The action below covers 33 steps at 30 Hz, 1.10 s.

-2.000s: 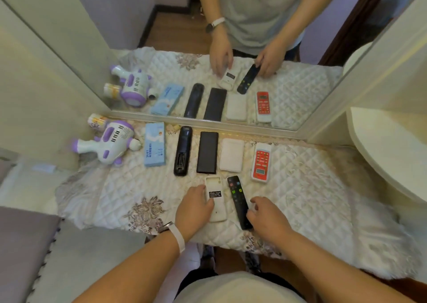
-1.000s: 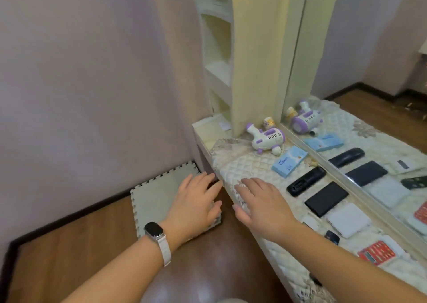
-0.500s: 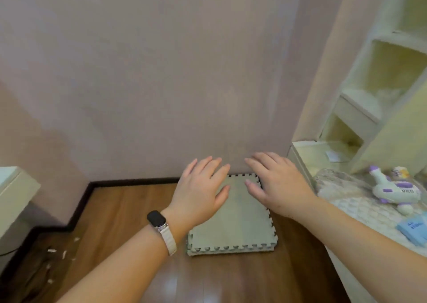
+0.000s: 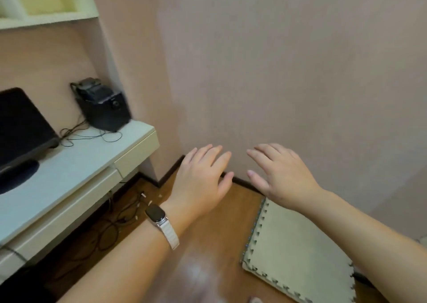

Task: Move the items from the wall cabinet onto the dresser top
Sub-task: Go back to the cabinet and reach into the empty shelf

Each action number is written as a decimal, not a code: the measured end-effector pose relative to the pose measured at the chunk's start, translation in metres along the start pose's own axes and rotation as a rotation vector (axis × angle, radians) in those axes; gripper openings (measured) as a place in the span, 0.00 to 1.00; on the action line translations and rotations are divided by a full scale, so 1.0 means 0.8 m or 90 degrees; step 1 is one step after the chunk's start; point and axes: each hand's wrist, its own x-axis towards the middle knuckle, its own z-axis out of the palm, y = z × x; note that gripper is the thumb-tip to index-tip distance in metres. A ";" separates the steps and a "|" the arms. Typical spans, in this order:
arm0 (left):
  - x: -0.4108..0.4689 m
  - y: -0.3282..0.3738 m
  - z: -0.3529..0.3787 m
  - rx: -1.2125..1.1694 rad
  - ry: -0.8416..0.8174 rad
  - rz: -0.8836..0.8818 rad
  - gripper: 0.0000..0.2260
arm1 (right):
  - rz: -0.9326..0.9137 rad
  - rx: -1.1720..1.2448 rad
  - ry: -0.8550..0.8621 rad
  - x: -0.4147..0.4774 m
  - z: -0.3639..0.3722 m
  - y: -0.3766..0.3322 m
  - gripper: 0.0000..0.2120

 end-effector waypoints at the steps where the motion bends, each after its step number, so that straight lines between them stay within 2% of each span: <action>1: -0.001 -0.014 -0.005 0.015 -0.007 -0.022 0.20 | -0.018 0.011 0.005 0.019 0.007 -0.006 0.25; 10: 0.041 -0.132 -0.015 0.119 0.003 -0.161 0.19 | -0.149 0.098 0.016 0.196 0.076 -0.038 0.25; 20: 0.159 -0.232 -0.003 0.239 0.009 -0.208 0.20 | -0.241 0.151 0.022 0.371 0.135 -0.005 0.25; 33: 0.186 -0.367 -0.015 0.300 0.026 -0.271 0.19 | -0.277 0.207 0.041 0.512 0.182 -0.052 0.25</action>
